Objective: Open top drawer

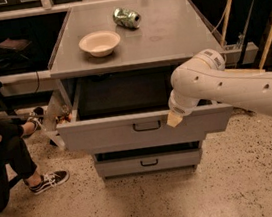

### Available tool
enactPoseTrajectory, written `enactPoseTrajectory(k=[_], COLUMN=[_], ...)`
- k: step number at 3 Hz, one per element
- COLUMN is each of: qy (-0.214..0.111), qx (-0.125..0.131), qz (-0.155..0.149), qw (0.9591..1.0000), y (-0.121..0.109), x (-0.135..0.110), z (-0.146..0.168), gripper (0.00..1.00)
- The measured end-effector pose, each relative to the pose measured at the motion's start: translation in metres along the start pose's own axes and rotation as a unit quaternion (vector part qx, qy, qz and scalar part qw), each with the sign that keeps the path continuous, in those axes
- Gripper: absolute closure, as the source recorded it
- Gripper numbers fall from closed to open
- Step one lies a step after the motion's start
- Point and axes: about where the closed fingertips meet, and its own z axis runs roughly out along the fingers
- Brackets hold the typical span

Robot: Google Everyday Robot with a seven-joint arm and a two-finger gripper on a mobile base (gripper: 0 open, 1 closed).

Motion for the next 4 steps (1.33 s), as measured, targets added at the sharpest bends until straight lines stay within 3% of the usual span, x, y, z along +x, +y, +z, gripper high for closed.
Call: enactPoseTrajectory(k=[4], qy=[0.004], qx=[0.004], qz=[-0.003], qw=[1.0000], y=[0.0088], x=[0.0075], z=[-0.0046], gripper=[1.00])
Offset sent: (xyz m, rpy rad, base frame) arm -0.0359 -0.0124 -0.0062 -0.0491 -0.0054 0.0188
